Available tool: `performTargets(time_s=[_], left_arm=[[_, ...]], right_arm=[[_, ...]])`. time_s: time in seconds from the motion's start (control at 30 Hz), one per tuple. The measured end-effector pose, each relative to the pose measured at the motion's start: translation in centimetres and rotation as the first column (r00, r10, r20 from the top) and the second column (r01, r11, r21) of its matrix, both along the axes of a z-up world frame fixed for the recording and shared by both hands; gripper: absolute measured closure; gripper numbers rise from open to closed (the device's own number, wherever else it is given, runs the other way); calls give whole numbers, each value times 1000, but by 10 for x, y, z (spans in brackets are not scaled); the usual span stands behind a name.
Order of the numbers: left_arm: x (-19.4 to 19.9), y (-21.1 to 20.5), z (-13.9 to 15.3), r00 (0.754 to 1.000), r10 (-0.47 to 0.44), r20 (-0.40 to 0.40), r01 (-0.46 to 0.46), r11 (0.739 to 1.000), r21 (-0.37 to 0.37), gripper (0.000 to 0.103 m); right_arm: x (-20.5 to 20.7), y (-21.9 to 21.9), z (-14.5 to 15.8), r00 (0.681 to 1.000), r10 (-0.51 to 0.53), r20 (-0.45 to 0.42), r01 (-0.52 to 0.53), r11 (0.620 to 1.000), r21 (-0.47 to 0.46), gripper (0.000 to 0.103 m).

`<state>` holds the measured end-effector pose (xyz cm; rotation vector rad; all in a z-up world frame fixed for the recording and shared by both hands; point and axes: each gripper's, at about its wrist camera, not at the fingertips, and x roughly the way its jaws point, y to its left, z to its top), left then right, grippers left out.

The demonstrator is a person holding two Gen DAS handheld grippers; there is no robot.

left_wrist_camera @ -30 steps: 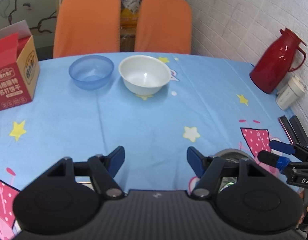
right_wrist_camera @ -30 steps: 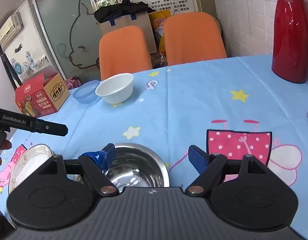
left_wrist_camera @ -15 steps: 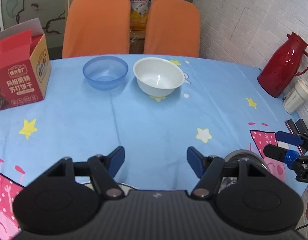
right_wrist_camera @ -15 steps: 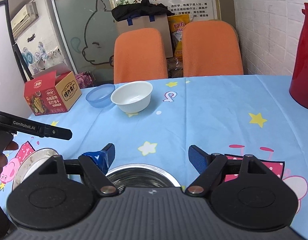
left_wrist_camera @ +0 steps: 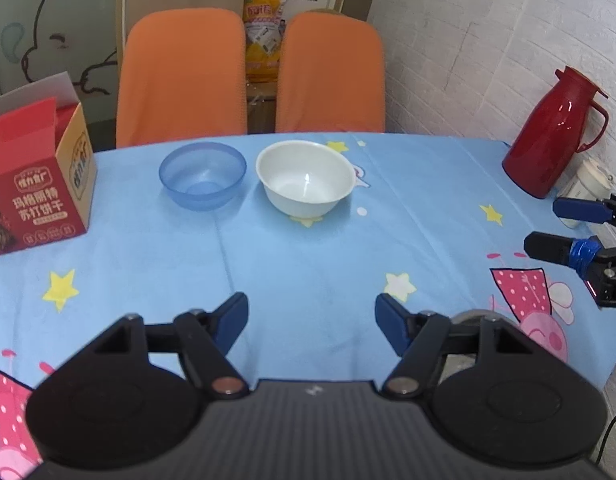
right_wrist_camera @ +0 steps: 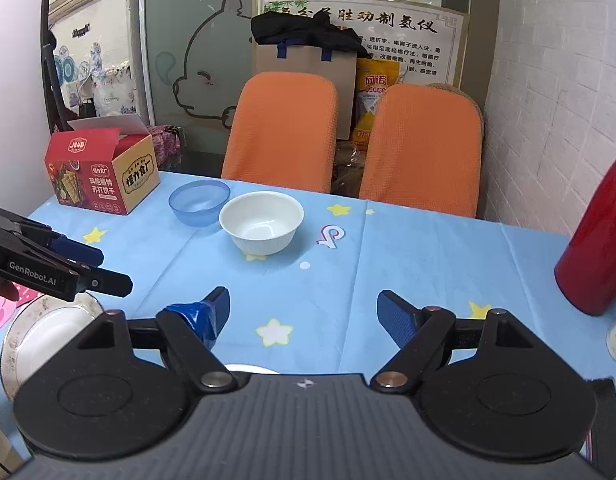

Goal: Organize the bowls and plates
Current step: 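Move the left tool to the white ceramic bowl and grip its rim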

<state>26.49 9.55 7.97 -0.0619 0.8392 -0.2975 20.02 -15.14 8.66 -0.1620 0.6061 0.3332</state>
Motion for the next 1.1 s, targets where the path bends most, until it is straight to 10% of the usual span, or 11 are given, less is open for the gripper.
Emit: performTargets(time_s=[0.57,1.1], left_arm=[[238,-41,-26,991,-110,-78,115,991,68,33],[266,-59,-69,977,-140,-160,162,978,131,33]], right_arm=[[152,41,-70,968,166,-190,-164,986,29,36],[183,79,-101,953,219,-207,-227,974,-15,36]])
